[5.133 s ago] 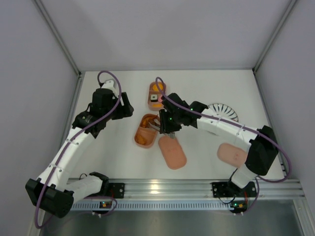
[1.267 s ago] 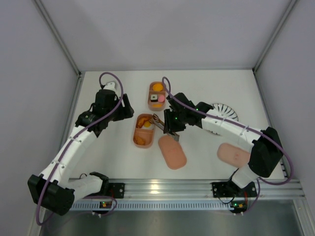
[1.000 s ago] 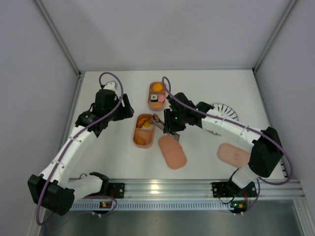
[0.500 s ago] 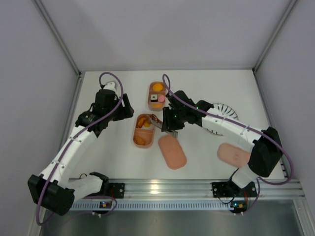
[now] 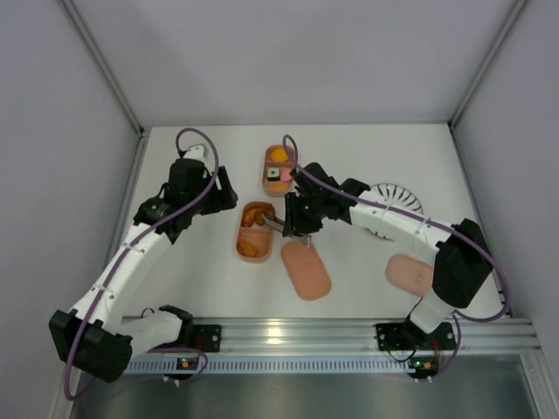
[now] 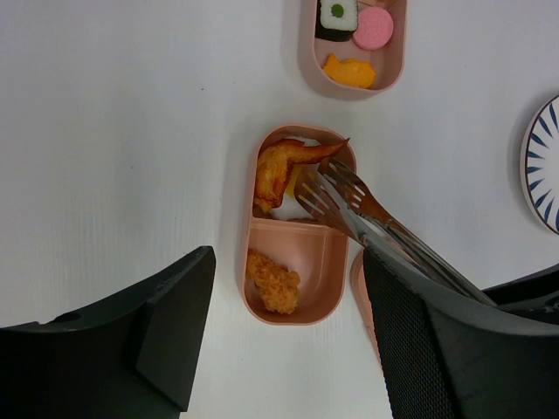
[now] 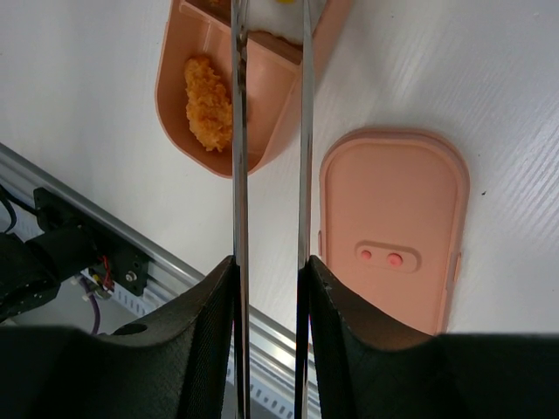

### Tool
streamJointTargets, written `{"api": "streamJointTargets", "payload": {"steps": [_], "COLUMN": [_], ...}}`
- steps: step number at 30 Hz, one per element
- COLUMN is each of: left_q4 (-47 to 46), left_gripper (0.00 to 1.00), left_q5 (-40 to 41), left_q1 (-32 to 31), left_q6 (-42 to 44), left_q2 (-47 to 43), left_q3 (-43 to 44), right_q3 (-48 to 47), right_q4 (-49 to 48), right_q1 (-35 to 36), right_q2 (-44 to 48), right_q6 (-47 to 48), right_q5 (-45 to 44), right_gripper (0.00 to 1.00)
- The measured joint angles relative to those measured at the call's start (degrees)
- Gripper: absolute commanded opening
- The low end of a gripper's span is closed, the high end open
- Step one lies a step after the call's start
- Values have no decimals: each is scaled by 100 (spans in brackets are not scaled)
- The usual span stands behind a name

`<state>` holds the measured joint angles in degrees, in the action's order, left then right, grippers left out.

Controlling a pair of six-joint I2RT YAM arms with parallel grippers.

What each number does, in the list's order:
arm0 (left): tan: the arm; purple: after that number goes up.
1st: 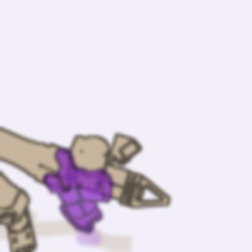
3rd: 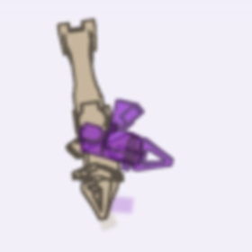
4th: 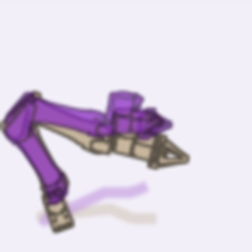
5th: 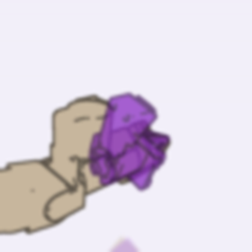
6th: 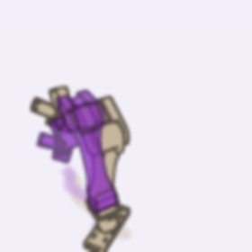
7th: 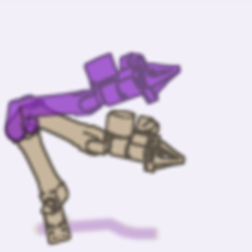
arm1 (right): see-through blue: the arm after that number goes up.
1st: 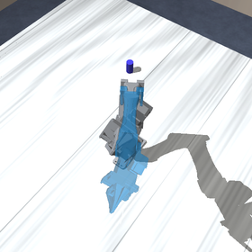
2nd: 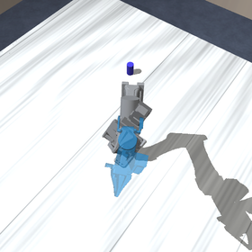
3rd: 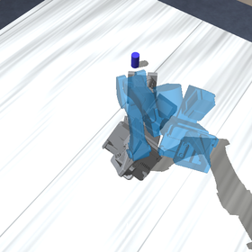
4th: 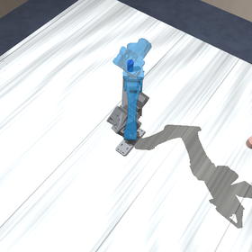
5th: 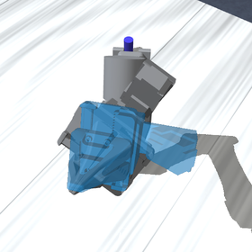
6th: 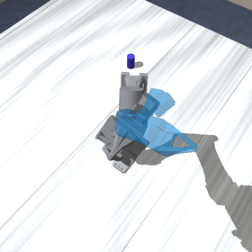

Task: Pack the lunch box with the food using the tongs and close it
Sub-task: Adjust the fake food in the packing box.

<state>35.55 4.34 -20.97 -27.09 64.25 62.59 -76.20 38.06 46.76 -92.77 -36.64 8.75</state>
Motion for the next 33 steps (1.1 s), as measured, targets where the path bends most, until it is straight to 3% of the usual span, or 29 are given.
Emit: {"api": "streamJointTargets", "payload": {"steps": [33], "left_q4": [0], "left_gripper": [74], "left_q5": [-2], "left_q1": [0], "left_q6": [0], "left_q2": [-2], "left_q3": [-2], "right_q3": [422], "right_q4": [-605], "right_q1": [-46], "right_q2": [321], "right_q6": [-804], "right_q5": [-369], "right_gripper": [37]}}
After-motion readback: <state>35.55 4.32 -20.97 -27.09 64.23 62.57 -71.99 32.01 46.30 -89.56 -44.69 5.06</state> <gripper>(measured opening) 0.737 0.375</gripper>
